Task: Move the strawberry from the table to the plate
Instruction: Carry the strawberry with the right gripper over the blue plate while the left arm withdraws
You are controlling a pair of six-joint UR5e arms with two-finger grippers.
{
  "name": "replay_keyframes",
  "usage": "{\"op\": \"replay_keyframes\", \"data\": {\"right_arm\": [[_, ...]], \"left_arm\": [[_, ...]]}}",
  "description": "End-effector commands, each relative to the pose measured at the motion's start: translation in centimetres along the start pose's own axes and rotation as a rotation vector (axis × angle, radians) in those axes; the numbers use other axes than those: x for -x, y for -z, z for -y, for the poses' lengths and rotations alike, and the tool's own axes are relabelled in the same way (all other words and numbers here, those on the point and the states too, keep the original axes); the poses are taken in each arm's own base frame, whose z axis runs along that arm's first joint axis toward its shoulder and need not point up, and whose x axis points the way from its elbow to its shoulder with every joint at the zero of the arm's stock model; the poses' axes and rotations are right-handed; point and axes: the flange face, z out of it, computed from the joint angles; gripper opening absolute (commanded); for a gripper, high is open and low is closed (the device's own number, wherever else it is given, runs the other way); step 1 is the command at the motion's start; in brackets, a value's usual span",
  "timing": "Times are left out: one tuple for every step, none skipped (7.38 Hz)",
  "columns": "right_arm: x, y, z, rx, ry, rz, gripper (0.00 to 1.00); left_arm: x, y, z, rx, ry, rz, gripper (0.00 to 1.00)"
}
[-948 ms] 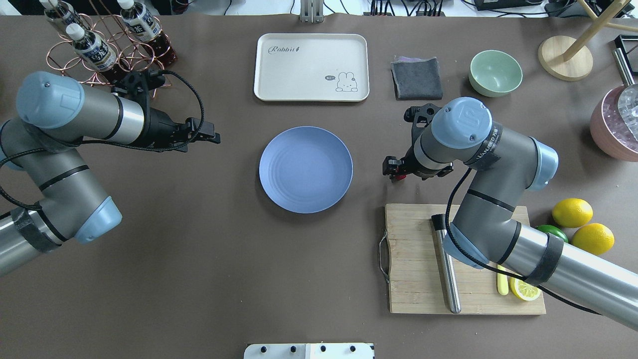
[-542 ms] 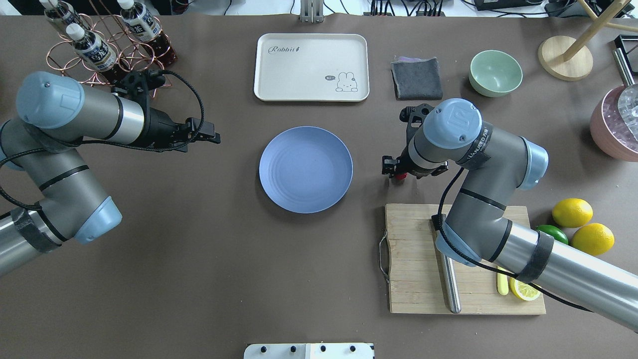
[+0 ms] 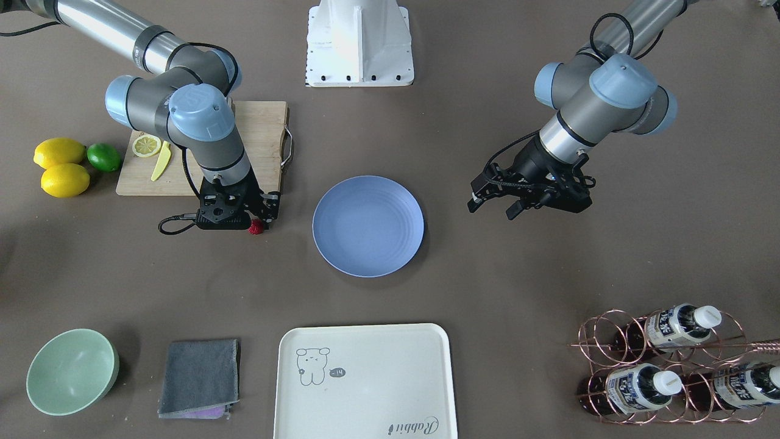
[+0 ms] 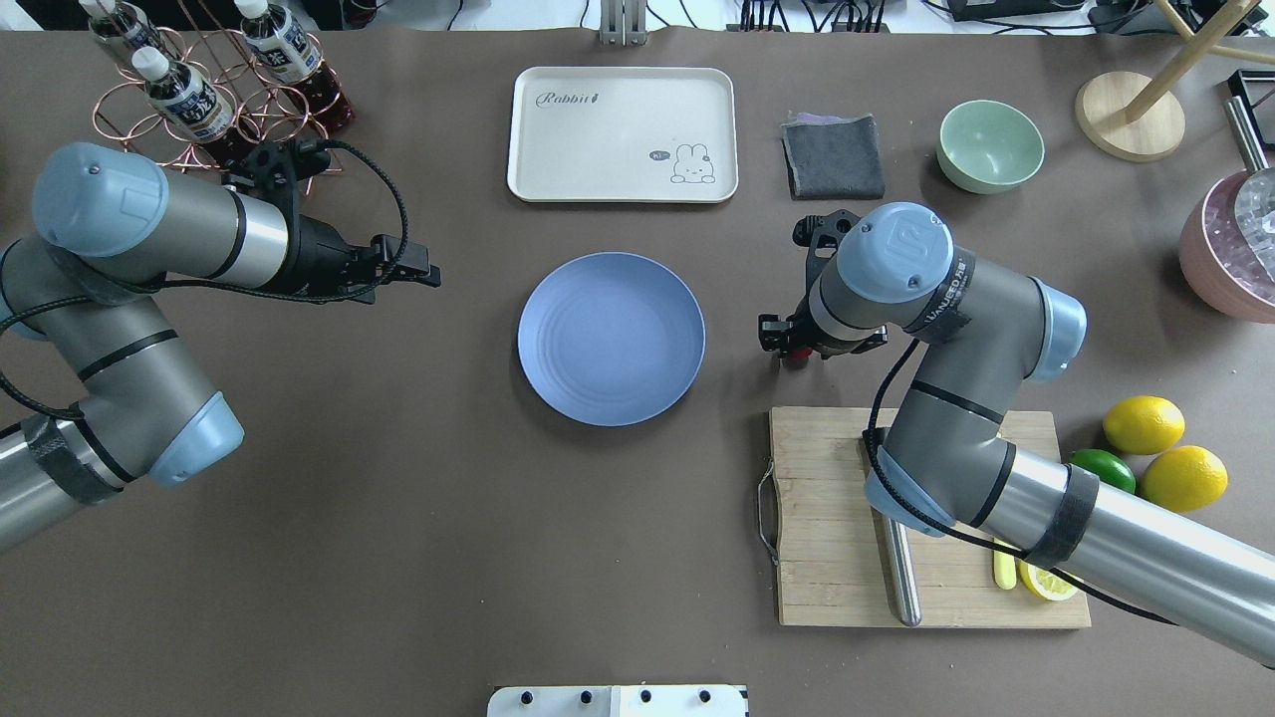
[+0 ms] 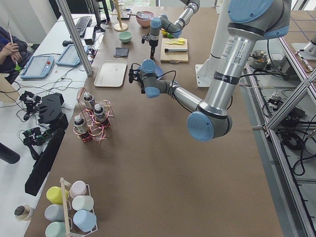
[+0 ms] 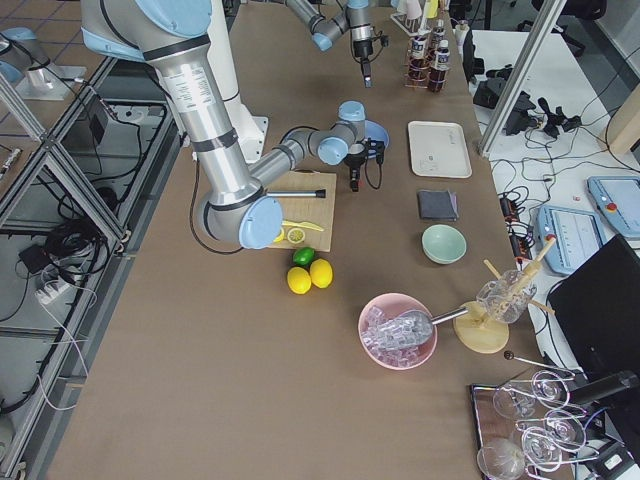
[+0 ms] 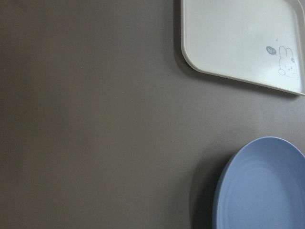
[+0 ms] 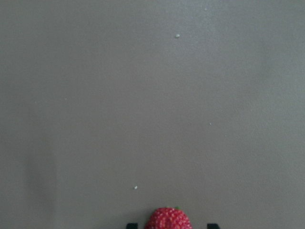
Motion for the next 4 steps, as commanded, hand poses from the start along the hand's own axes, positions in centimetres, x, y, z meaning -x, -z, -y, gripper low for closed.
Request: {"op": "replay_keyframes", "data": {"right_arm": [[0.8,0.5,0.0,-0.004,0.004,0.012,0.0],[2.7,1.8,0.4,-0.016,0.009,0.038,0.0],[4.1,3.3,1.2,-0.028,0.008,0.061,0.0],[6.0,4.6,1.6,-0.027,-0.005,0.066,0.0]], "left_arm": [[-0.1,0.0,0.0,0.0,-0.001,-0.001,0.98],[-0.1,0.0,0.0,0.0,-0.002,-0.001,0.98],[-0.1,0.0,0.0,0.001,-0.002,-0.002,0.98],[0.5,0.0,-0.2,0.006,0.001,0.005,0.98]]}}
